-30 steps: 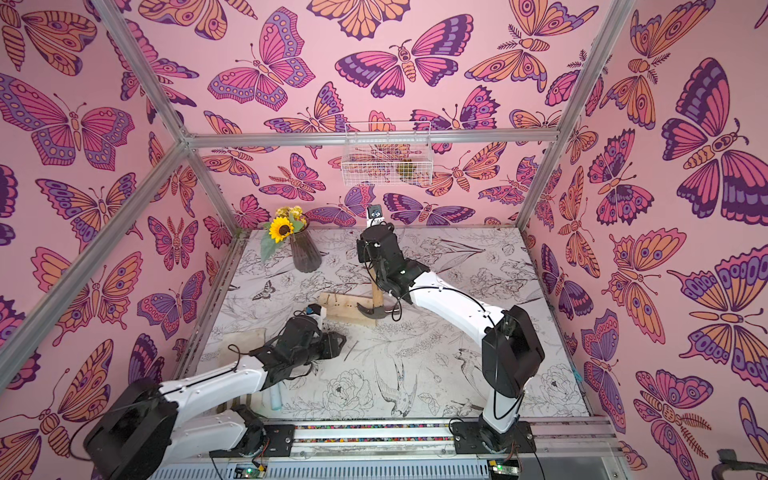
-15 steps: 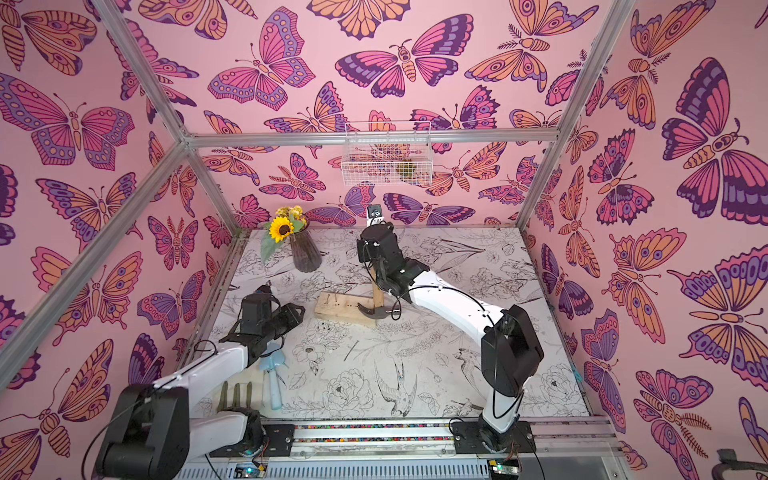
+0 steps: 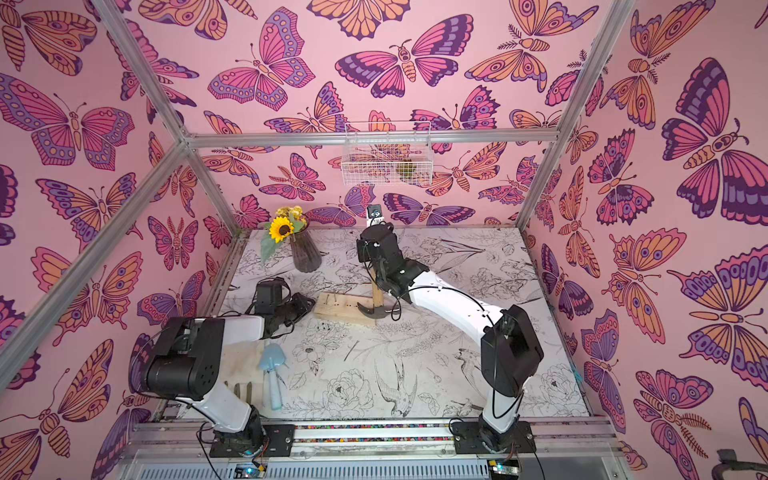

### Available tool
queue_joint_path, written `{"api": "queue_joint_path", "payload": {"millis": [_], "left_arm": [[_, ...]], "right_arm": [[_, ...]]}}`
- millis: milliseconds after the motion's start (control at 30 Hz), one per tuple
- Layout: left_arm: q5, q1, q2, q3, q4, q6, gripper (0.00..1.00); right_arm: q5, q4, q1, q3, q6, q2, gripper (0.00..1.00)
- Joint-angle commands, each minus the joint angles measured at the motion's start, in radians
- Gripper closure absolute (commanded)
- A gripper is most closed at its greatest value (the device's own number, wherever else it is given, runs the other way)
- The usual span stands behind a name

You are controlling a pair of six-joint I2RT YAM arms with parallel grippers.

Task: Use a claw hammer to pull out a nail
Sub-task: Move the mounting plate to the center of the board.

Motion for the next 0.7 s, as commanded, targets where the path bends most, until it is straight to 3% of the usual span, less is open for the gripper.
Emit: {"api": "queue_joint_path", "payload": {"millis": [0, 667], "left_arm": [[0.05, -0.006, 0.034, -0.003, 0.055, 0.003, 0.73], [0.101, -0.093, 0.024, -0.109, 0.188, -0.055, 0.78]], "right_arm": [[-0.007, 0.169, 0.01, -0.005, 0.016, -0.085, 1.0], [0.074, 0.181, 0.025, -0.012, -0.079, -0.119, 1.0]]}}
